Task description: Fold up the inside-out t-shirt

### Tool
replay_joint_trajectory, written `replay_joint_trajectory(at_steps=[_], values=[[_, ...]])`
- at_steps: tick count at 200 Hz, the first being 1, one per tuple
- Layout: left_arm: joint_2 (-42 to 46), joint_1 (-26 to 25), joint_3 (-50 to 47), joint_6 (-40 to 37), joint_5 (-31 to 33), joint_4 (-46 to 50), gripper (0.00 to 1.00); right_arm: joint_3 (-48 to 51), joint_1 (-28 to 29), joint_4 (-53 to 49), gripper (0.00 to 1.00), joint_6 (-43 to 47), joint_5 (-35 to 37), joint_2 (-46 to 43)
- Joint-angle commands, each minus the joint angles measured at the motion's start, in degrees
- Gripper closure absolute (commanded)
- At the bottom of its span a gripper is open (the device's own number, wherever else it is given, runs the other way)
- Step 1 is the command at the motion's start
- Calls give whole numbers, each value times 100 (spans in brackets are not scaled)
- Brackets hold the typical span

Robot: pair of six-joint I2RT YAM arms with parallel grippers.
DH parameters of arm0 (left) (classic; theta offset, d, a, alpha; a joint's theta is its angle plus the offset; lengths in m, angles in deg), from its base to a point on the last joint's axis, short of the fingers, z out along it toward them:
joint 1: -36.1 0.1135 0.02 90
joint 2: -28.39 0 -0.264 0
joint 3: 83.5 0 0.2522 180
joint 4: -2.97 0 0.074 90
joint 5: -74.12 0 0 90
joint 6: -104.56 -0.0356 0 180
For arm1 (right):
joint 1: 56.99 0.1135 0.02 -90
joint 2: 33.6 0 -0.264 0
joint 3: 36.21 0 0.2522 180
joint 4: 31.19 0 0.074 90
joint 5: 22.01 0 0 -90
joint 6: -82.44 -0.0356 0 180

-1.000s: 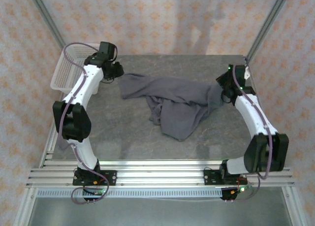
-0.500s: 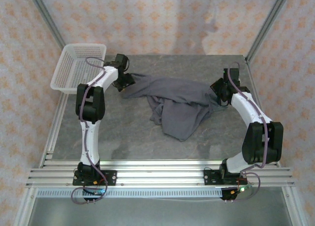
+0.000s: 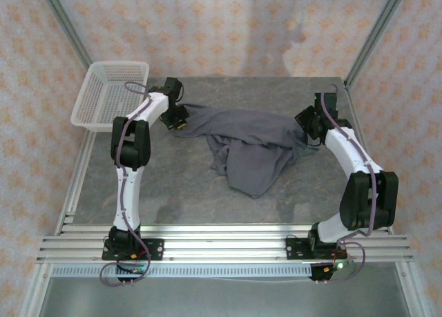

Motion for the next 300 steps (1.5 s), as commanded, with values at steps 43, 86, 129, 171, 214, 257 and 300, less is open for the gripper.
replay_joint_trajectory(at_steps=[43, 86, 129, 171, 214, 257, 300], values=[[938, 187, 1693, -36, -728, 701, 100, -1336, 17, -429, 100, 191, 111, -491], [2447, 449, 3062, 112, -569, 488, 100, -2111, 21, 475, 100, 403, 890, -1452], [4594, 470, 2273, -134, 435, -841, 100, -1816, 17, 2446, 100, 973, 1777, -2843], [6095, 472, 1349, -279, 1654, -1779, 100, -2050, 17, 2918, 100, 1534, 2028, -3375], [6957, 470, 442, -424, 2053, -2731, 100, -1958, 17, 3556, 100, 1983, 1994, -3740], [6987, 470, 177, -444, 2128, -2894, 100, -2119, 17, 3516, 100, 2075, 2102, -3644], [6163, 470, -25, -415, 1811, -2833, 100, -1948, 17, 3275, 100, 1916, 2143, -2677]])
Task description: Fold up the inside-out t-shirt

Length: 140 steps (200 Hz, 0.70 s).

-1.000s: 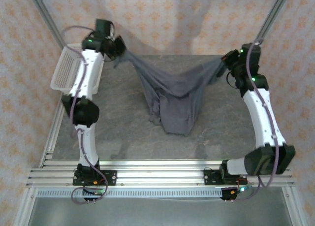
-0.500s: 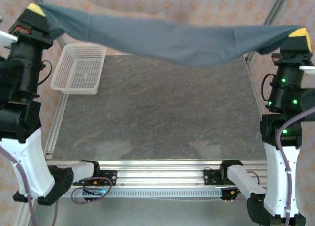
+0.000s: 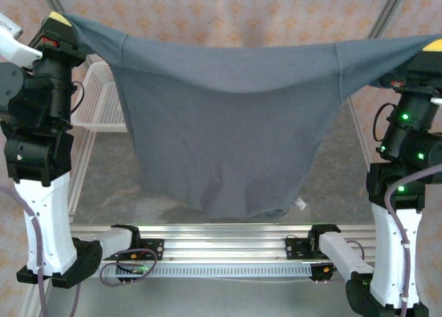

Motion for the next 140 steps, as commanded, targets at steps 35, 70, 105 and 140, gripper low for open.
replay_joint_trajectory(at_steps=[35, 70, 105, 140], values=[[-1268, 15, -906, 0, -274, -521, 100, 609, -5, 65, 100, -521, -114, 1664], [-1993, 6, -2448, 189, -198, -1422, 83, 844, -20, 63, 98, -767, -539, 2955], [-2234, 6, -2788, 79, -312, -1385, 33, -955, -42, -2606, 27, -641, -1327, 4296], [-1549, -164, -2872, -564, -769, -553, 28, -839, -40, -3840, 24, -604, -2222, 4159]])
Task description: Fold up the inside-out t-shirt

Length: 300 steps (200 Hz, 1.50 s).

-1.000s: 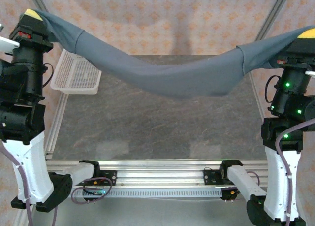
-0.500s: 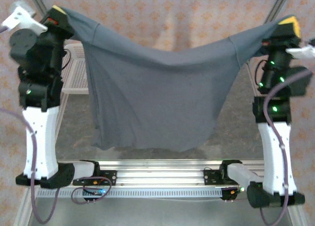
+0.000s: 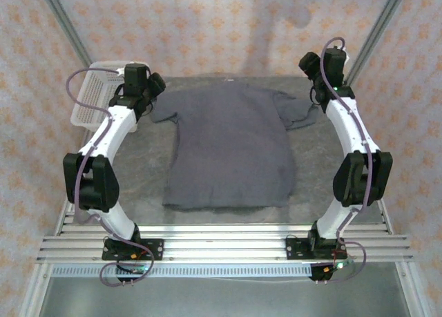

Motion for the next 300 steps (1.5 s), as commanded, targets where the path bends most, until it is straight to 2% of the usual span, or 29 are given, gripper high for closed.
replay_joint_trajectory(at_steps=[1, 20, 52, 63, 79, 104, 119, 146, 164, 173, 184, 194, 220, 243, 278, 300], values=[[1072, -169, 183, -575, -380, 293, 28, 43, -20, -1297, 24, 56, -946, -555], [1313, -644, -8, -1126, -1035, 887, 28, 917, 53, -1443, 24, -113, -1441, -969], [1334, -1908, -596, -2094, -1833, 1579, 28, 2517, 460, -1753, 24, -521, -1425, -1643], [1231, -2519, -680, -2624, -1859, 1827, 26, 2852, 593, -2119, 24, -591, -1155, -1756], [874, -3385, -584, -3264, -1480, 2241, 24, 3221, 674, -2619, 25, -1007, -899, -1788], [178, -3983, -389, -3473, -1619, 2401, 23, 4035, 726, -3160, 27, -1954, -834, -2037], [-29, -4093, -426, -3462, -1652, 2235, 22, 4353, 735, -3565, 27, -2322, -805, -2218], [-248, -4164, -422, -3497, -1760, 2091, 19, 4815, 918, -4036, 27, -2508, -1251, -2598], [-304, -4193, -413, -3573, -1760, 2075, 17, 5061, 1314, -4036, 34, -2839, -1497, -2903], [-315, -4190, -418, -3596, -1760, 2056, 17, 5166, 1563, -3918, 42, -2999, -1660, -2970], [-313, -4193, -435, -3626, -1760, 2042, 16, 5248, 1788, -3825, 43, -3217, -1789, -2942], [-305, -4193, -461, -3650, -1751, 2030, 16, 5303, 1938, -3634, 43, -3356, -1920, -2874], [-233, -4193, -624, -3659, -1665, 1926, 15, 5432, 2091, -3026, 34, -3504, -1985, -2628], [-145, -4193, -796, -3725, -1589, 1858, 15, 5266, 2093, -2896, 33, -3349, -1699, -2304], [18, -4192, -1026, -3754, -1556, 1668, 15, 5335, 2096, -2219, 49, -3489, -1631, -1996], [58, -4192, -1105, -3794, -1434, 1688, 15, 5258, 2096, -2238, 61, -3441, -1621, -1962]])
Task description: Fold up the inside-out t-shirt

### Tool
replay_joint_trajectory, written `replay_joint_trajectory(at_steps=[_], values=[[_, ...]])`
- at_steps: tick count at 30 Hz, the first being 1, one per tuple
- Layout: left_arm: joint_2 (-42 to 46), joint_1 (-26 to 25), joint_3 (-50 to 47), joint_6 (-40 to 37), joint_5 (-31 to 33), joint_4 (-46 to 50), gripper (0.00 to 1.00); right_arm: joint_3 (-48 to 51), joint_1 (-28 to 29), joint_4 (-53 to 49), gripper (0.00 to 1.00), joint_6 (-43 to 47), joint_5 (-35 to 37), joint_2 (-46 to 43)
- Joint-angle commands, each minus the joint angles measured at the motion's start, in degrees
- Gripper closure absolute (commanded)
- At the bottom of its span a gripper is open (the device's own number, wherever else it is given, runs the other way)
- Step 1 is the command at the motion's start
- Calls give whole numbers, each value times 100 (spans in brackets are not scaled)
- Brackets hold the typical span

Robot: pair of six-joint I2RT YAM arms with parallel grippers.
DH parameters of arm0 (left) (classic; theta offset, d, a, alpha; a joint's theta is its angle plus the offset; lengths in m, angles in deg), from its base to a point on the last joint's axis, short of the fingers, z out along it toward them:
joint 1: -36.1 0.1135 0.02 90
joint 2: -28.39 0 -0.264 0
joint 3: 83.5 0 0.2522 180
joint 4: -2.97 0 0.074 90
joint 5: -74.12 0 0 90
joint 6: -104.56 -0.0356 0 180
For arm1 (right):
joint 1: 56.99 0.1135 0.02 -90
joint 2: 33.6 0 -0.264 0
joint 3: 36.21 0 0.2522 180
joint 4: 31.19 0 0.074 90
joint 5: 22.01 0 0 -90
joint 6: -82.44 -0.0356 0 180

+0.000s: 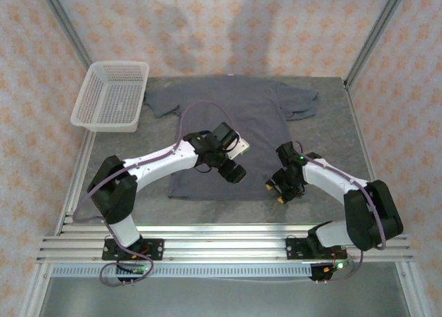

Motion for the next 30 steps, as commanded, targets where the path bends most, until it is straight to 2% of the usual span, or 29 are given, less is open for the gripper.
replay_joint_trajectory(at_steps=[1, 5, 9, 12, 15, 19, 25, 30], values=[[350, -28, -94, -192, 268, -151, 15, -94, 26, 216, 61, -62, 160, 43], [385, -29, -195, -138, 262, -288, 15, -130, 22, 109, 76, 29, 404, -6], [415, -28, -227, -117, 256, -374, 15, -205, 29, 160, 100, 108, 500, 4], [477, -29, -314, -159, 120, -465, 15, -458, 23, 56, 100, 246, 425, -48], [451, -29, -460, -497, -501, -693, 14, -828, 21, 40, 100, 235, 269, -223], [131, -38, -382, -699, -1001, -998, 13, -1277, 18, 202, 100, -44, 192, -314], [-509, -64, -306, -609, -397, -1604, 9, -1546, 5, 367, 100, -429, 114, -343], [-947, -64, -22, -379, 521, -1406, 6, -1617, -27, 266, 100, -471, 70, -482]])
